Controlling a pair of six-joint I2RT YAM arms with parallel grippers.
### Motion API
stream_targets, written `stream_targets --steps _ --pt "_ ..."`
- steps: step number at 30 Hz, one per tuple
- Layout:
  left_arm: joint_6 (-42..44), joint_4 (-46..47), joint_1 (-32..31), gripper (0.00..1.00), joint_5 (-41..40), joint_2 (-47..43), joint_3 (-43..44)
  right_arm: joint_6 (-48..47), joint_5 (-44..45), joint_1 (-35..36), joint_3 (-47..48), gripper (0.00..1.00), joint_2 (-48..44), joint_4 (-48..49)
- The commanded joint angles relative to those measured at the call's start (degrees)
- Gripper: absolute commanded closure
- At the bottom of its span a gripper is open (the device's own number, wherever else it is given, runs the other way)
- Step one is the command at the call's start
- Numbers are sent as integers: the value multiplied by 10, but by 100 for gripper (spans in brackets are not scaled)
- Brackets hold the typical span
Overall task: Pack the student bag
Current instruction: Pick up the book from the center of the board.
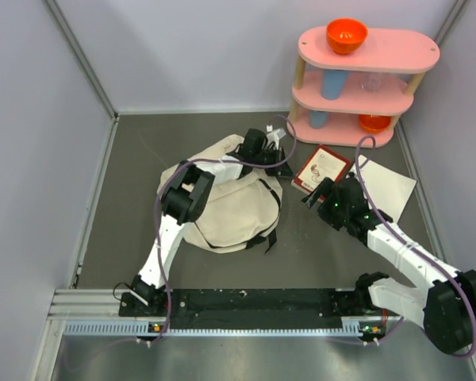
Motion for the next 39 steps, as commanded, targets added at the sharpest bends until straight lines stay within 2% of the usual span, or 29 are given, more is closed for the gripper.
stream_targets --steps 1,5,8,13,15,18,21,29,39 --pt "-13 49 0 100 24 -68 -34 5 12 -4 -5 10 -14 20" --pt "-9 62 -1 100 17 -86 -68 -14 28 -21 18 8 -4 20" --pt "-10 56 1 97 16 -85 -68 -40 13 -43 61 8 45 19" --pt "-11 58 0 63 9 -91 -64 -89 11 -62 125 10 121 16" --pt "-6 52 1 58 3 -93 -58 -108 11 -63 149 11 133 15" --pt "4 37 2 50 -7 -91 -37 -134 66 -62 171 8 146 15" --pt "-4 37 4 47 -7 -82 -19 -152 107 -67 209 6 186 1" --pt "-21 47 4 45 -3 -67 9 -170 179 -75 292 6 301 -22" --pt "-18 24 4 43 3 -24 52 -181 168 -86 331 5 382 -25"
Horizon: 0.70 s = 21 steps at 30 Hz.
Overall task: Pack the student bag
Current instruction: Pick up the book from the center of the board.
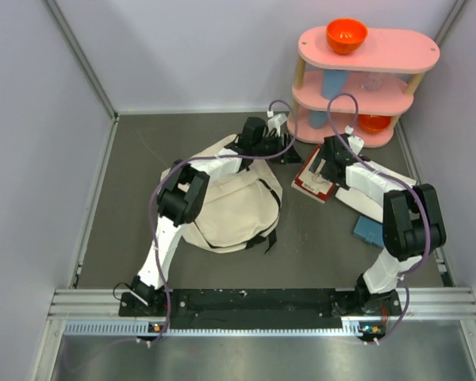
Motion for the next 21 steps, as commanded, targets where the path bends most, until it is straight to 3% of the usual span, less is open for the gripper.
stream_targets --steps 1,13,21 --pt "2 3 3 43 7 20 34 -13 5 -9 43 5 35 4" --pt "-2 1 -4 42 19 42 31 3 -48 -12 29 6 74 15" --pt "-7 6 -19 44 41 41 5 10 -135 -13 -11 15 65 65"
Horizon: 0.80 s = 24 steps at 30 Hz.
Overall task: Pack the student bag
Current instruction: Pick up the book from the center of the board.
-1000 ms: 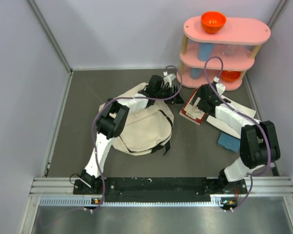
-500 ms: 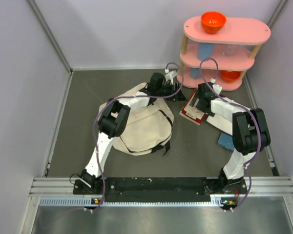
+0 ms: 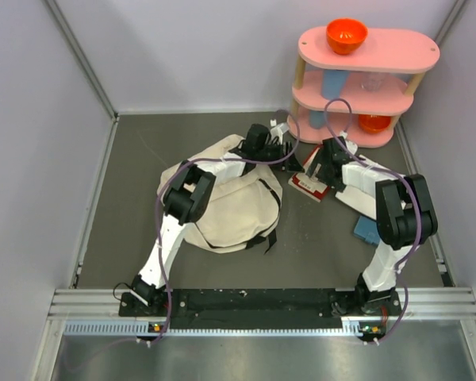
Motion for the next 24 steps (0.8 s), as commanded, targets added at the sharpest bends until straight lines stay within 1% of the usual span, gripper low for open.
stream_targets --steps 1,3,5,7,8,11,15,21,24 --pt "2 18 -15 44 20 -10 -22 17 -74 -4 -36 16 -16 55" --pt "5 14 -17 46 13 -22 -51 21 -88 -4 -59 19 -26 75" --pt "1 22 -17 50 9 -36 -85 24 -102 -5 -69 22 -30 75" --pt "-1 26 -18 50 2 -54 -110 26 -113 -4 -76 25 -30 82" --pt "-1 25 -18 51 -10 -61 -133 27 -116 -5 -86 27 -34 87" --pt "-8 42 -18 52 -16 -90 -185 29 -155 -5 -108 31 -47 112" --pt "-18 63 -22 53 -17 -118 -229 26 -196 -3 -130 32 -70 138" --pt "-24 47 -25 53 -43 -142 -269 30 -257 -3 -162 35 -94 169" --pt "-30 27 -26 53 -65 -148 -278 30 -252 -3 -166 30 -98 157"
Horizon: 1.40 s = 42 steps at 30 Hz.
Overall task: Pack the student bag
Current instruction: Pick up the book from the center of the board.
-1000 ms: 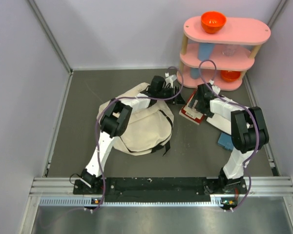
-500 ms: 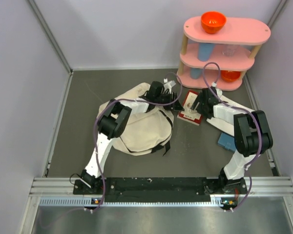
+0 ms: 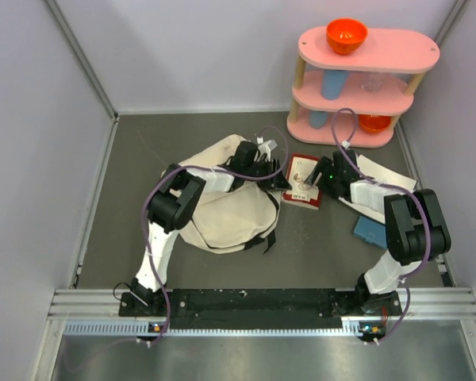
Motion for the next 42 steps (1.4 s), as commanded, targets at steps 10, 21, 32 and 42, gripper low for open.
stream_targets --steps 10,21,32,42 --pt "16 -106 -19 38 -96 -24 7 22 -72 14 -15 24 -14 -30" --pt "31 -127 -19 26 -116 2 96 24 -64 13 -20 23 -22 -35" --pt "37 -148 -18 20 -131 26 146 27 -65 12 -20 22 -21 -33" --pt "-27 -70 -20 38 -21 49 94 41 -94 12 -35 23 -24 2"
